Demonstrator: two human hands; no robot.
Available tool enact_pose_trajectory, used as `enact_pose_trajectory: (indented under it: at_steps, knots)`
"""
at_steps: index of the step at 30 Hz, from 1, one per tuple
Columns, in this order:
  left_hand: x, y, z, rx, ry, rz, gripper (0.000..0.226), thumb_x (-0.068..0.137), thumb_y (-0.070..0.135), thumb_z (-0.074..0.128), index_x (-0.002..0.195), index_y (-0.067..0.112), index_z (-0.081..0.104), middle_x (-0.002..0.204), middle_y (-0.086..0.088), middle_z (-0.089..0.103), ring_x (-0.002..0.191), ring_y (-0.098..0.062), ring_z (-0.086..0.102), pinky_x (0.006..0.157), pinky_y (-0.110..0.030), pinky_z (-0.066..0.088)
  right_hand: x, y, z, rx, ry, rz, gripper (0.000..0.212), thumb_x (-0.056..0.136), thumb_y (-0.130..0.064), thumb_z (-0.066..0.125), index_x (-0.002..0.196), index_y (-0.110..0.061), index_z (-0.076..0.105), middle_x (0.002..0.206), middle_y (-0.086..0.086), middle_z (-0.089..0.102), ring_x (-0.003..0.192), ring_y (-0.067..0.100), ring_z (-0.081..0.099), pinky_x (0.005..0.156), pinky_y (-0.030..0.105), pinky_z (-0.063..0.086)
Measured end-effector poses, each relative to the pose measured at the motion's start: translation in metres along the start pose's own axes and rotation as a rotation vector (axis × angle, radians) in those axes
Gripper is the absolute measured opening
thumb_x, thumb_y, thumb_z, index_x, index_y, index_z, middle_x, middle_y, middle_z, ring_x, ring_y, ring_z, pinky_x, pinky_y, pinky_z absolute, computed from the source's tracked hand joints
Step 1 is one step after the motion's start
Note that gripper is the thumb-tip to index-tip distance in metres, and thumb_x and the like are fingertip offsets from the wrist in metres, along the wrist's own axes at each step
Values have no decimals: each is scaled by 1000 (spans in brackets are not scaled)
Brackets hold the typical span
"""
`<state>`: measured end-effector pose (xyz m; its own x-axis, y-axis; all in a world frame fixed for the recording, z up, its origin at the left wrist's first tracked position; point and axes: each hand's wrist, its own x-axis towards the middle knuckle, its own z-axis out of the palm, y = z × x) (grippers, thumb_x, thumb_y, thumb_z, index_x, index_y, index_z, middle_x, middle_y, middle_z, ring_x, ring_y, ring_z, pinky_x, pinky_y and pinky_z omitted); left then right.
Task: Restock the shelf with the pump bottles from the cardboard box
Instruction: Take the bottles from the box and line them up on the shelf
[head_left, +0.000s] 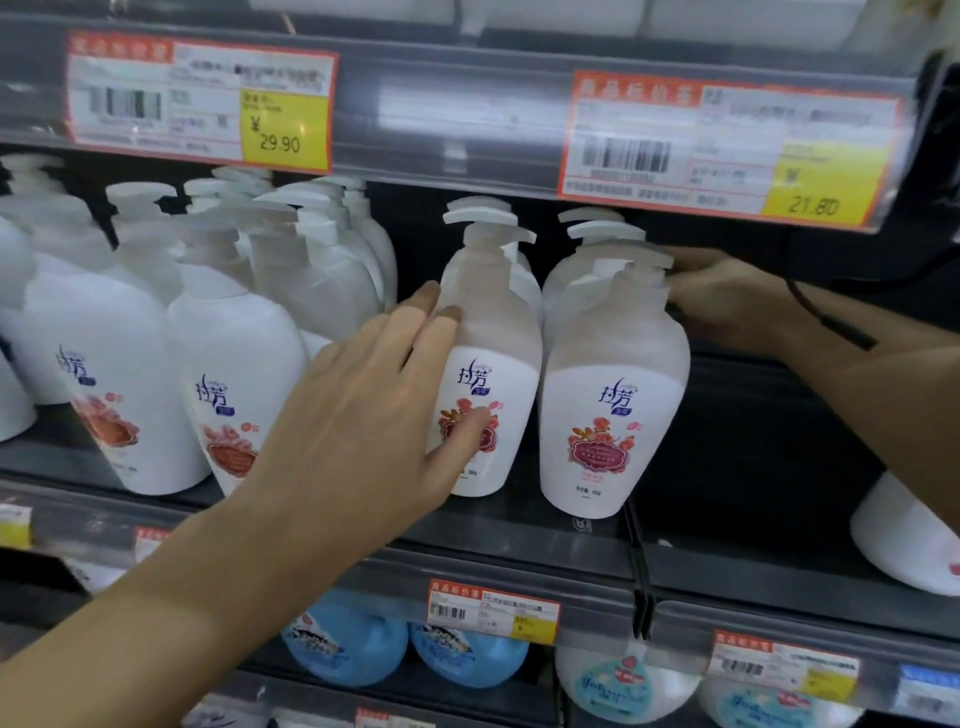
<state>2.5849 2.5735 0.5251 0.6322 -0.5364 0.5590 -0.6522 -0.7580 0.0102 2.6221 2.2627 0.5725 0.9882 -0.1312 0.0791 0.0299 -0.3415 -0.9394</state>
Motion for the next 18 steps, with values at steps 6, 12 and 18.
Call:
enact_pose_trajectory:
  at_steps: [6, 12, 18]
  knots:
    - [0, -2, -2, -30, 15, -35, 67, 85, 49, 50, 137, 7, 46, 142, -12, 49, 126, -26, 52, 92, -40, 49, 0, 5, 1, 19, 28, 29, 71, 60, -29, 85, 126, -16, 64, 114, 5, 73, 104, 26, 70, 94, 46, 53]
    - [-2, -6, -6, -84, 61, -53, 59, 89, 45, 54, 134, 8, 45, 143, -10, 47, 135, -22, 43, 95, -35, 45, -21, 10, 7, 93, 399, -11, 25, 93, -36, 60, 114, -22, 66, 106, 2, 72, 94, 18, 69, 89, 42, 55]
    - [-1, 2, -14, -125, 68, -45, 60, 87, 40, 58, 136, 9, 42, 145, -10, 44, 140, -21, 35, 101, -34, 40, -111, -10, 50, -283, 522, -221, 20, 97, -39, 51, 105, -25, 62, 86, -25, 61, 74, -7, 54, 64, -5, 34]
